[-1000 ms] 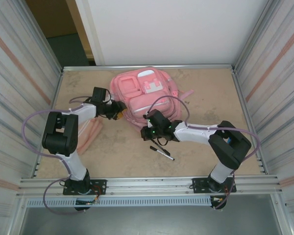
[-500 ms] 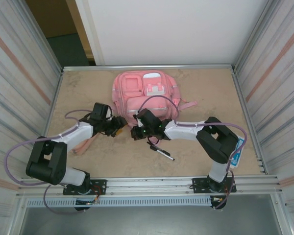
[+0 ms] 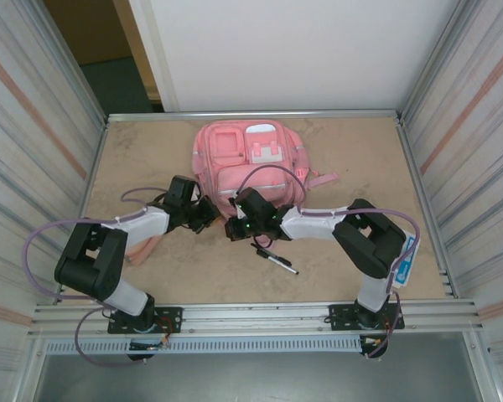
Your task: Pack the student bag
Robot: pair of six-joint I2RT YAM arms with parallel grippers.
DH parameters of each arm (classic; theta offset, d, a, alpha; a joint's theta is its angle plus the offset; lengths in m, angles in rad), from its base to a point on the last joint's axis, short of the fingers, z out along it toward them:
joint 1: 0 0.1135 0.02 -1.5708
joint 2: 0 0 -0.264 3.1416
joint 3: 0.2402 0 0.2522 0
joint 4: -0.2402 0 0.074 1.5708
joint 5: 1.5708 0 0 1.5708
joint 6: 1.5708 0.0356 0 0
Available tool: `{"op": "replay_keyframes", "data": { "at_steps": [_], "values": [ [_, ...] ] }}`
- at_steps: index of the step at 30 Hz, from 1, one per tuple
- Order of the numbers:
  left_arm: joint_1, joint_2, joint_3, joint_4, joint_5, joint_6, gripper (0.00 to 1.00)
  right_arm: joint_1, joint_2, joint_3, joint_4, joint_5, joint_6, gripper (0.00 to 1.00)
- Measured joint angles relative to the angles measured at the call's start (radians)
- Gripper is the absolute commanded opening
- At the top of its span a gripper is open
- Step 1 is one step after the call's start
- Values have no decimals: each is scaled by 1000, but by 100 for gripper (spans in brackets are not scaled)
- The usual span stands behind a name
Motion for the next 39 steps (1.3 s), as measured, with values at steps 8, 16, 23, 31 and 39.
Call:
{"op": "replay_keyframes", "data": {
  "at_steps": [8, 16, 23, 31, 39],
  "values": [
    [63, -7, 39, -54, 19, 63, 0, -58, -127, -97, -22, -12, -13, 0],
    [172, 8, 69, -83, 102, 120, 19, -53, -124, -71, -32, -28, -31, 0],
    [231, 24, 88, -94, 127, 137, 50, -32, -13, 64, -47, -35, -31, 0],
    [196, -312, -33, -157, 73, 89, 58, -9, 90, 213, -50, -89, -30, 0],
    [162, -287, -54, -142, 6, 43, 54, 12, 154, 269, -27, -135, -3, 0]
  ]
}}
